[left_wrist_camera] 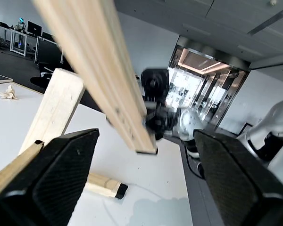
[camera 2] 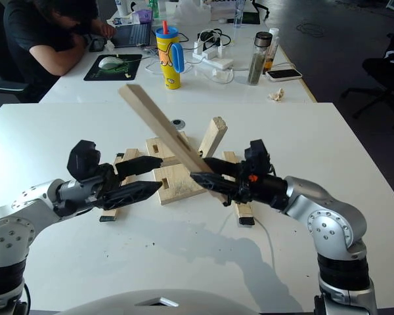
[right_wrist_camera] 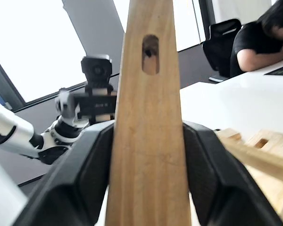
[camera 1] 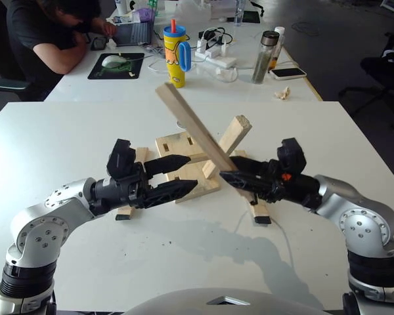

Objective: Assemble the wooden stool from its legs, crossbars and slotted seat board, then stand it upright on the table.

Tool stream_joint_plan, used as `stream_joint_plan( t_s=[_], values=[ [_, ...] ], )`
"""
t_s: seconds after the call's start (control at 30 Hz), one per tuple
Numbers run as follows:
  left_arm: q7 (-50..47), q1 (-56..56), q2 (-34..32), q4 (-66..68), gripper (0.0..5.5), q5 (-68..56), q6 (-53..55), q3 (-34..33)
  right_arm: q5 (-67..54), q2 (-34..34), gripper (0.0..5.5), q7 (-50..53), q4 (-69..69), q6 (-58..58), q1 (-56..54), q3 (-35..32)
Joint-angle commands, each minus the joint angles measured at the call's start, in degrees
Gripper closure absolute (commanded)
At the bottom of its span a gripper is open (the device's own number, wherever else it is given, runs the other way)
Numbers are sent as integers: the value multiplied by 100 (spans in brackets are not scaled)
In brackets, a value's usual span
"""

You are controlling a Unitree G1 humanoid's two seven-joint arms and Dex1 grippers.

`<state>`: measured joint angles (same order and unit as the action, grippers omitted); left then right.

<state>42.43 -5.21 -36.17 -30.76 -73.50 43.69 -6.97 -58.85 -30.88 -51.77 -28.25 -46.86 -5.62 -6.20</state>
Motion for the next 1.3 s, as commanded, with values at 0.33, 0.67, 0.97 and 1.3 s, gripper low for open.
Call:
stream_joint_plan(
  t_s=[0.33,0.67,0.97,1.3],
  values=[
    [-524,-344,163,514,127,-613,321,-198,10,-437,342,-1132,333,46,495,270],
    [-476,-379,60,558,171,-959,603,-257,144,-707,342,-1469,501,55,403,394],
    [-340,-308,-61,586,288,-1124,925,-258,171,-796,342,-1607,443,55,411,404],
    [55,-84,-376,794,350,-608,1043,-310,374,-827,267,-1640,801,146,149,439]
  ],
)
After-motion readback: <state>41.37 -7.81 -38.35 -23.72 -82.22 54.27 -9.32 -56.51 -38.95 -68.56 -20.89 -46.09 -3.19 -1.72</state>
